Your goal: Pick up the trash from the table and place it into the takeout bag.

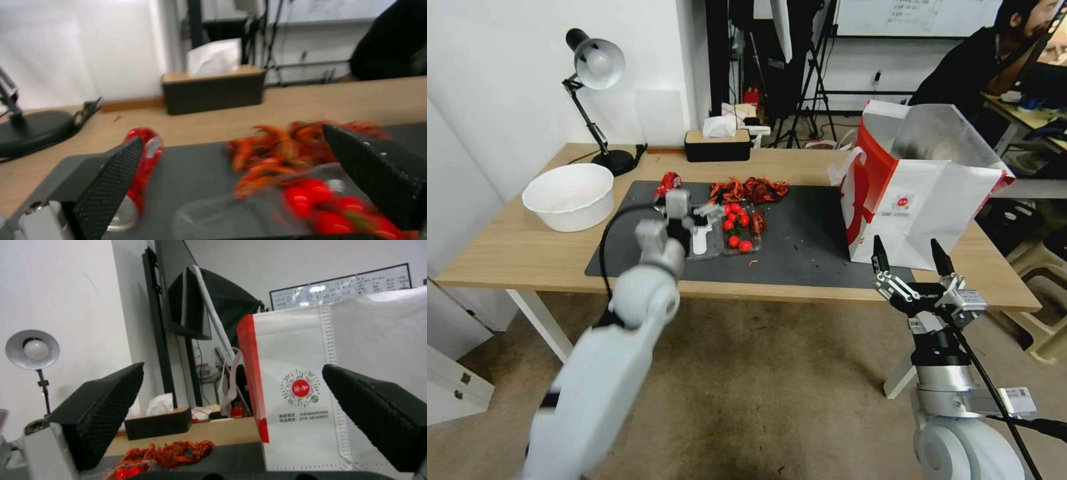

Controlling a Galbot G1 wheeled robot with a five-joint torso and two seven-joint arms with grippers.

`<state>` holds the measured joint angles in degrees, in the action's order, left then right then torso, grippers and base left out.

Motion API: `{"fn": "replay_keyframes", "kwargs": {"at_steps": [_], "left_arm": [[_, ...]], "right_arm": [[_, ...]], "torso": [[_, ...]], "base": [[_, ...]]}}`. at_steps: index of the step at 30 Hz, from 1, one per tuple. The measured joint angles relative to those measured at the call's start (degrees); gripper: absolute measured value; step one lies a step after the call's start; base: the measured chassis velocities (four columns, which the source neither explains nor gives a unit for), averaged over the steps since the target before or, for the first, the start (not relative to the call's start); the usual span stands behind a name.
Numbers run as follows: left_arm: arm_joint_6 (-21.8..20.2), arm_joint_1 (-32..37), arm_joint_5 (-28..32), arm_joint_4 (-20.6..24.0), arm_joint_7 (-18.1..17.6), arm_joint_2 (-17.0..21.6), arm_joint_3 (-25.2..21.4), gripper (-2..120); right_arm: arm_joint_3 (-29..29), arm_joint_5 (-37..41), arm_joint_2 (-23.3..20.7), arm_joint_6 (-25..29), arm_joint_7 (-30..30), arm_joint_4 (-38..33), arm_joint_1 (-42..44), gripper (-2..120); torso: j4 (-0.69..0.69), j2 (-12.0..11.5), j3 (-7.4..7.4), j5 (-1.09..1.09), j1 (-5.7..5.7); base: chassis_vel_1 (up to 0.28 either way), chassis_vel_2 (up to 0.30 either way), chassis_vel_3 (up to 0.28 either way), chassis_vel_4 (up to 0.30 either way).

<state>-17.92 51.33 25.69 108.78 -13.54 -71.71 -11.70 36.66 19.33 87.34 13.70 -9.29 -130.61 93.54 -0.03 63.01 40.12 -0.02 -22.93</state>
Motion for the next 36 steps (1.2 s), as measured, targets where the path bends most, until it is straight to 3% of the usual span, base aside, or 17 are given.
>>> {"fn": "replay_keyframes", "kwargs": {"at_steps": [2, 3, 5, 8, 11, 12, 15, 16, 19, 25, 34, 36], "left_arm": [[-2.5, -6.3, 1.1, -7.0, -0.8, 0.7, 1.2, 100], [-2.5, -6.3, 1.1, -7.0, -0.8, 0.7, 1.2, 100], [-4.5, -10.1, 1.6, -12.2, -1.6, 0.9, 1.9, 100], [-5.1, -12.1, 1.7, -15.0, -2.0, 0.9, 2.2, 100], [-7.5, -17.2, 1.9, -22.0, -2.6, 0.9, 2.7, 100], [-7.5, -17.2, 1.9, -22.0, -2.6, 0.9, 2.7, 100], [-9.0, -22.3, 1.9, -32.0, -3.0, 0.5, 2.5, 100], [-9.0, -22.3, 1.9, -32.0, -3.0, 0.5, 2.5, 100], [-9.9, -23.9, 1.2, -37.9, -2.6, 0.0, 2.3, 100], [-9.7, -24.6, 1.6, -40.0, -2.1, -0.6, 2.2, 86], [-8.9, -24.5, 1.4, -40.9, -1.6, -0.8, 2.2, 53], [-8.7, -24.4, 1.3, -40.9, -1.5, -0.8, 2.2, 51]], "right_arm": [[0.1, -0.1, 0.1, 0.0, 0.0, -0.4, 0.3, 100], [0.1, -0.1, 0.1, 0.0, 0.0, -0.4, 0.3, 100], [0.2, -0.1, 0.3, -0.1, 0.0, -0.6, 0.4, 100], [0.2, -0.2, 0.3, -0.2, 0.0, -0.7, 0.4, 100], [0.3, -0.3, 0.5, -0.3, 0.0, -0.8, 0.5, 100], [0.3, -0.3, 0.5, -0.3, 0.0, -0.8, 0.5, 100], [0.2, -0.5, 0.8, -0.4, 0.0, -0.8, 0.3, 100], [0.2, -0.5, 0.8, -0.4, 0.0, -0.8, 0.3, 100], [0.1, -0.6, 0.9, -0.8, 0.1, -0.8, -0.3, 100], [0.0, -0.6, 0.9, -1.0, 0.3, -0.7, -0.4, 100], [0.1, -0.2, 0.8, -1.2, 0.6, -0.4, -0.9, 100], [0.0, -0.2, 0.8, -1.2, 0.6, -0.3, -1.0, 100]], "torso": [[0.02, 0.0, 0.0, 0.03, 0.0], [0.02, 0.0, 0.0, 0.03, 0.0], [0.03, 0.0, 0.01, 0.0, 0.0], [0.02, 0.0, 0.0, 0.02, 0.0], [0.03, 0.0, 0.0, 0.03, 0.0], [0.03, 0.0, 0.0, 0.03, 0.0], [0.03, 0.0, 0.0, 0.02, 0.0], [0.03, 0.0, 0.0, 0.02, 0.0], [0.03, 0.0, -0.01, 0.02, 0.01], [0.02, 0.0, -0.01, 0.03, 0.01], [0.03, 0.0, -0.01, 0.03, 0.01], [0.03, 0.0, -0.02, 0.03, 0.02]], "base": [[0.0, 0.0, 0.0, 0.0], [0.0, 0.0, 0.0, 0.0], [0.0, 0.0, 0.0, 0.0], [0.0, 0.0, 0.0, 0.0], [0.0, 0.0, 0.0, 0.0], [0.0, 0.0, 0.0, 0.0], [0.0, 0.0, 0.0, 0.0], [0.0, 0.0, 0.0, 0.0], [0.0, 0.0, 0.0, 0.0], [0.0, 0.0, 0.0, 0.0], [0.0, 0.0, 0.0, 0.0], [0.0, 0.0, 0.0, 0.0]]}}
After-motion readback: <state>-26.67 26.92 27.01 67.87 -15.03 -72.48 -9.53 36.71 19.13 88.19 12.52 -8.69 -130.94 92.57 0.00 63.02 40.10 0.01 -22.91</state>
